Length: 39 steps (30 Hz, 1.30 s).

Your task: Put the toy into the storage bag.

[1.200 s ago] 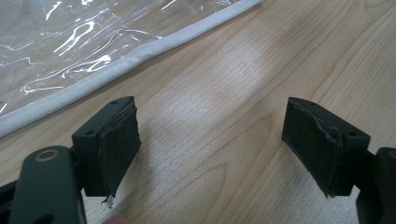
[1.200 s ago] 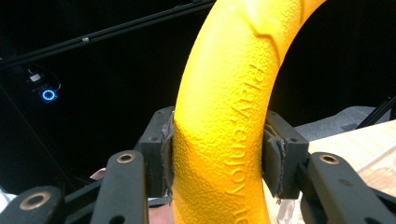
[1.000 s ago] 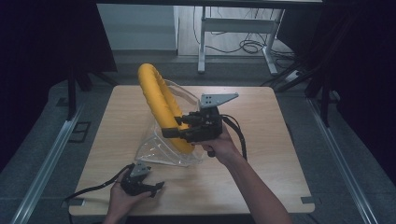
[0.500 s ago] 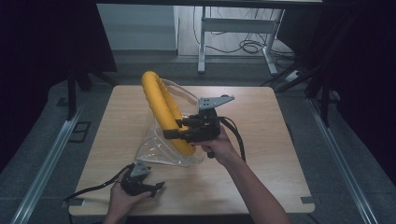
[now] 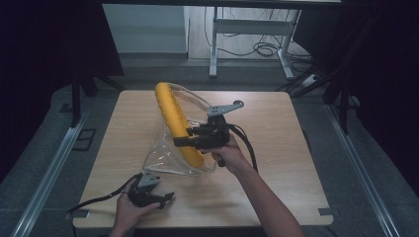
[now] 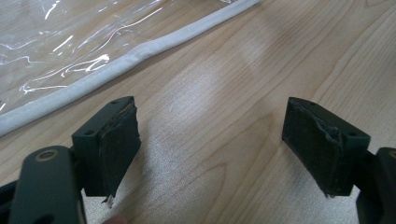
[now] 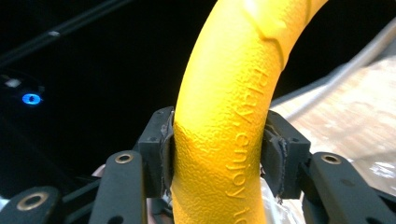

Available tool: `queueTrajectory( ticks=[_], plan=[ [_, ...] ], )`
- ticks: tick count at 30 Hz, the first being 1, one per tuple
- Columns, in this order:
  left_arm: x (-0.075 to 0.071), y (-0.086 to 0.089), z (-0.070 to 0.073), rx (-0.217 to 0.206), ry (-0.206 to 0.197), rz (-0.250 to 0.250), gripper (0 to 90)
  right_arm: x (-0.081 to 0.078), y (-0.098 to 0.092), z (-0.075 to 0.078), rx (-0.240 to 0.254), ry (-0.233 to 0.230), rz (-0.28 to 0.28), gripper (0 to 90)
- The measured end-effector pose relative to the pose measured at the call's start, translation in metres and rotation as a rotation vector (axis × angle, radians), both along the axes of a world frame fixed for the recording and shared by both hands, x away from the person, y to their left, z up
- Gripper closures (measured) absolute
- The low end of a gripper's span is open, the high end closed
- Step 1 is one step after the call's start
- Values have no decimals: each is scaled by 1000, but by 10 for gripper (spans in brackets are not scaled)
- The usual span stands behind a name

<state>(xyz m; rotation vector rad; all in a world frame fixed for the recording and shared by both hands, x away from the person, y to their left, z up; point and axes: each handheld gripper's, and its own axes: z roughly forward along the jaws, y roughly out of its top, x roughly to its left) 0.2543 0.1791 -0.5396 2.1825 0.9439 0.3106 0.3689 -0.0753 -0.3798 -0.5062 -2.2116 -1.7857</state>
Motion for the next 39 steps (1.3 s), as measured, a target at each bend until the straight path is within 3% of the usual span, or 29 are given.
queueTrajectory(
  ticks=[3, 5, 8, 14, 26, 39],
  plan=[
    [0, 0, 0, -1, 0, -2, 189, 3, -2, -4, -26, -16, -47, 490],
    [0, 0, 0, -1, 1, -3, 189, 5, -4, -6, -17, -19, -65, 481],
    [0, 0, 0, 0, 2, -3, 188, 4, -4, -5, -47, -67, -109, 451],
    [0, 0, -1, 0, 4, -6, 188, -2, -7, -4, -47, -109, -153, 369],
    [0, 0, -1, -2, 4, -5, 188, -8, -21, 2, -27, -143, -188, 359],
    [0, -1, -1, -3, 8, -3, 187, -13, -53, -3, -63, -172, -270, 359]
  ],
)
